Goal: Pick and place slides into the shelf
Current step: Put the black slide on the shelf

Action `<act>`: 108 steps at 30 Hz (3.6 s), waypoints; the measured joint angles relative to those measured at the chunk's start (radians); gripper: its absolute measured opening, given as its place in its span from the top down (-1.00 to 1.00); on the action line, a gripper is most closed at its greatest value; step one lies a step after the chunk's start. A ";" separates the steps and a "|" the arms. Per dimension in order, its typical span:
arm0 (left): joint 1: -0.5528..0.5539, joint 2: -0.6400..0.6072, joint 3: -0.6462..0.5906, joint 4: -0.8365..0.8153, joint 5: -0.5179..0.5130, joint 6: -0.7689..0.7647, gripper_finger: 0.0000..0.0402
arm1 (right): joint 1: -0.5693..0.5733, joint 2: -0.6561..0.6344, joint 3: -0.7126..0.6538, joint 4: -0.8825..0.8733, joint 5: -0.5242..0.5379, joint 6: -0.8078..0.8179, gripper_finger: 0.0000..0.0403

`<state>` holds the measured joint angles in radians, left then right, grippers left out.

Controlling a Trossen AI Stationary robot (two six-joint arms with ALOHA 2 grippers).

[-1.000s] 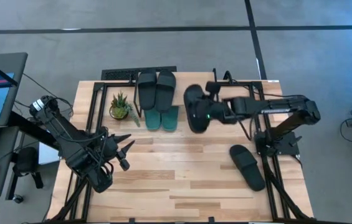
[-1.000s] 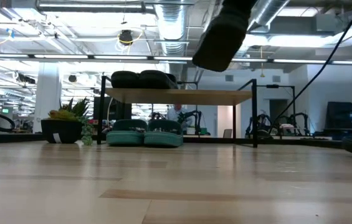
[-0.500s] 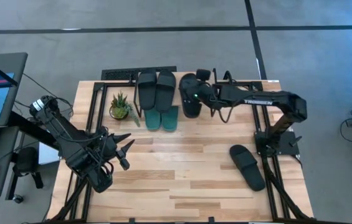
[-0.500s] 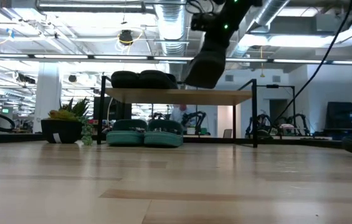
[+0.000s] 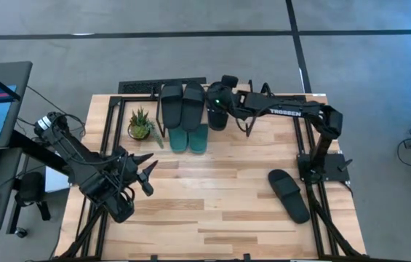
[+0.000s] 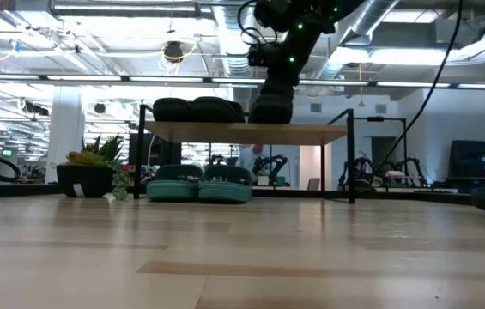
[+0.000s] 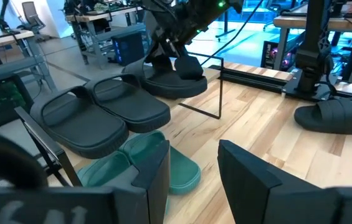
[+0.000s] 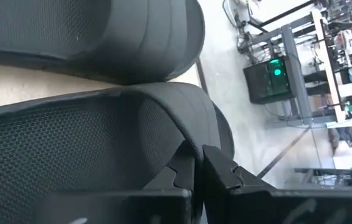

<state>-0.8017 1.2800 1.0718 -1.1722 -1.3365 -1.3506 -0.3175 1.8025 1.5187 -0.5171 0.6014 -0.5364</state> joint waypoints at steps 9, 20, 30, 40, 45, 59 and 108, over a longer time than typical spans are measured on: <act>0.006 0.000 0.000 -0.014 0.001 -0.003 0.38 | -0.023 0.044 0.017 0.046 -0.042 -0.027 1.00; 0.019 0.000 -0.001 -0.020 0.001 -0.016 0.38 | -0.028 0.069 0.040 0.091 -0.078 -0.074 1.00; 0.019 0.000 -0.001 -0.021 0.003 -0.019 0.38 | -0.031 0.069 0.040 0.087 -0.085 -0.074 0.73; 0.019 0.000 -0.002 -0.022 0.003 -0.019 0.38 | -0.032 0.069 0.040 0.088 -0.110 -0.074 0.65; 0.019 0.000 -0.002 -0.023 0.003 -0.019 0.38 | -0.032 0.069 0.040 0.088 -0.126 -0.074 0.64; 0.019 0.000 -0.002 -0.024 0.002 -0.019 0.38 | -0.033 0.063 0.049 0.072 -0.181 -0.076 0.64; 0.019 0.000 -0.002 -0.022 0.011 -0.034 0.38 | -0.036 0.041 0.067 0.000 -0.263 -0.067 -0.03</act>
<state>-0.7826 1.2800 1.0698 -1.1946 -1.3254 -1.3849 -0.3538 1.8440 1.5860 -0.5174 0.3382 -0.6029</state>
